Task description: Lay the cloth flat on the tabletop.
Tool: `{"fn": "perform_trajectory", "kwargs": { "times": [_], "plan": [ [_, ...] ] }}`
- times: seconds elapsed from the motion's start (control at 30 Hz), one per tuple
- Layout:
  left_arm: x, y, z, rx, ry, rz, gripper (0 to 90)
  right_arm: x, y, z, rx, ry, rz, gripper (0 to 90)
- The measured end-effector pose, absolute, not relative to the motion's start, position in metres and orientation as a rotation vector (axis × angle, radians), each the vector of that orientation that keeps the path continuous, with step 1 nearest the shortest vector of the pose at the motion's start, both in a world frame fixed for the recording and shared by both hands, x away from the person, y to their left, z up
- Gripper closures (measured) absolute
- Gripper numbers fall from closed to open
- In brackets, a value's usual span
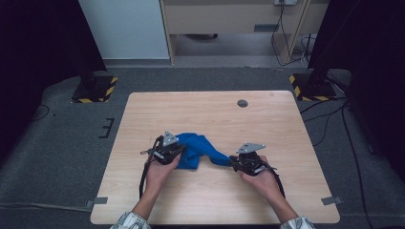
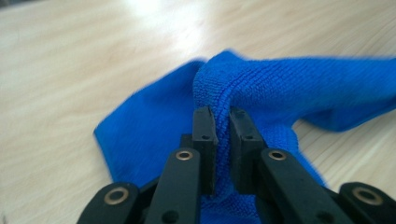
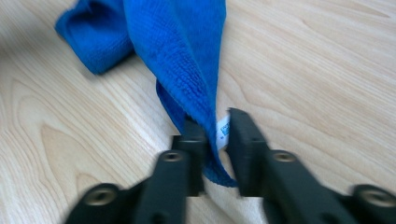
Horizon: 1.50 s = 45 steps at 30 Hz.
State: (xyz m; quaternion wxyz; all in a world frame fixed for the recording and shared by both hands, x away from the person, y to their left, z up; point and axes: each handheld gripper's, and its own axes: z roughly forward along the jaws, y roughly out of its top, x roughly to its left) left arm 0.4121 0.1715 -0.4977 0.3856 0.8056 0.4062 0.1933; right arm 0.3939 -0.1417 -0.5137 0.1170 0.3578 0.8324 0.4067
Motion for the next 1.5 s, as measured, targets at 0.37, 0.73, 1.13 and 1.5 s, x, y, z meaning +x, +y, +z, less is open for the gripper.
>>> {"fn": "perform_trajectory", "kwargs": {
  "times": [0.37,0.73,1.13,1.5],
  "plan": [
    [0.415,0.161,-0.515,2.176,1.017,0.465,81.7,0.393,-0.148,-0.498,1.03,2.374,1.304,87.2],
    [0.4,0.131,-0.519,2.212,0.918,0.405,82.0,0.388,-0.167,-0.473,1.035,2.293,1.387,87.0],
    [0.379,0.109,-0.519,2.206,0.845,0.315,81.9,0.39,-0.181,-0.455,1.039,2.25,1.464,86.5],
    [0.366,0.14,-0.492,2.011,0.896,0.404,51.0,0.407,-0.139,-0.447,0.935,2.33,1.46,86.5]
  ]
}}
